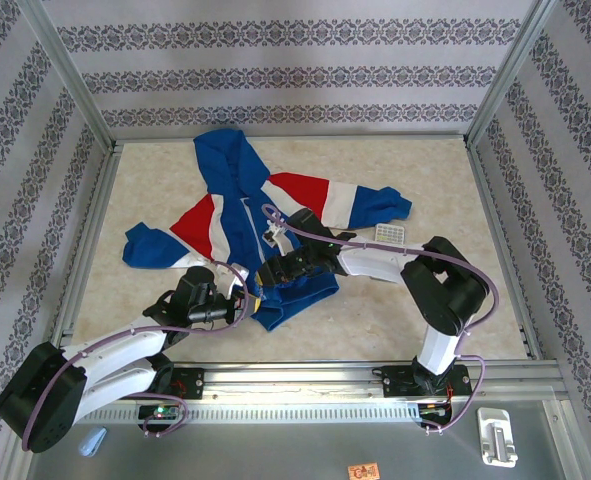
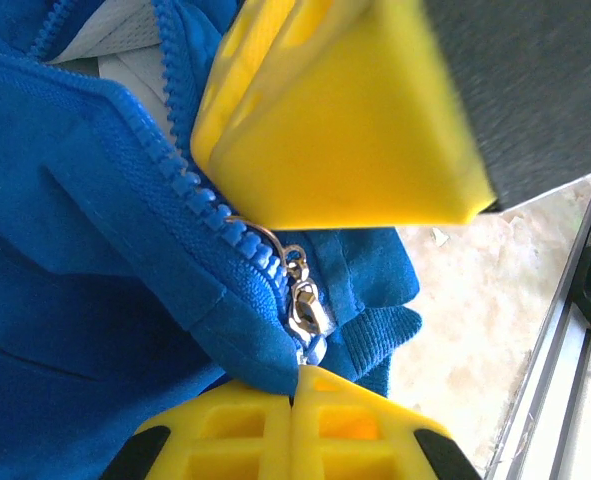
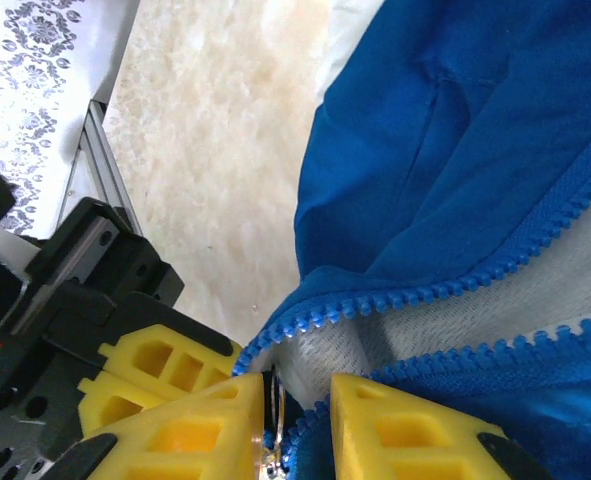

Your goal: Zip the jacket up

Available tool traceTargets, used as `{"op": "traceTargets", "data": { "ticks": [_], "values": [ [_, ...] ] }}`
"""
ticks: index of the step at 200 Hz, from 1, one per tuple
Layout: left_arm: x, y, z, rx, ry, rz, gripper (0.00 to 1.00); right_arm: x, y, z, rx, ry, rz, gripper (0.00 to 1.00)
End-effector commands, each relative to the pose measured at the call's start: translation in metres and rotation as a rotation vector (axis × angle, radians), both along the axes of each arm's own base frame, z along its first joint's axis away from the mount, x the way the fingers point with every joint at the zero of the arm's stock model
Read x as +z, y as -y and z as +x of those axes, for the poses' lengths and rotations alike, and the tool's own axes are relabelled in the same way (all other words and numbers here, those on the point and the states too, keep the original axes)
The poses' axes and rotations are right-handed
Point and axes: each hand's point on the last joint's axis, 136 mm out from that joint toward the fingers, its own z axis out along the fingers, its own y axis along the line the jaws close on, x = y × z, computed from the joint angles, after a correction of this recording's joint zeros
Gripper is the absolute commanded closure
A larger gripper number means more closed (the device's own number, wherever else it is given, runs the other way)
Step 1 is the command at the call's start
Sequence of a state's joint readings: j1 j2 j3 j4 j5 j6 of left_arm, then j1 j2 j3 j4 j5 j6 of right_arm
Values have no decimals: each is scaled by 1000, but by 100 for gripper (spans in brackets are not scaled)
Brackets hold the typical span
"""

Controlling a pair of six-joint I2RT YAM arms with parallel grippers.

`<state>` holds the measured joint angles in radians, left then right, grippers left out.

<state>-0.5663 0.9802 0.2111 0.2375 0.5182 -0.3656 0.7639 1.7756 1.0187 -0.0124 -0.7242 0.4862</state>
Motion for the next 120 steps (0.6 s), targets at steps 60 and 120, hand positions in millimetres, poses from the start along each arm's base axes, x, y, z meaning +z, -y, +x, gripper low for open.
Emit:
{"op": "traceTargets", "data": {
  "ticks": [60, 120],
  "values": [
    [16, 3, 8, -10, 43, -13, 100, 3, -8, -12, 68, -14, 19, 74],
    [17, 3, 6, -9, 11, -4, 100, 12, -15, -21, 121, -7, 38, 86]
  ]
}}
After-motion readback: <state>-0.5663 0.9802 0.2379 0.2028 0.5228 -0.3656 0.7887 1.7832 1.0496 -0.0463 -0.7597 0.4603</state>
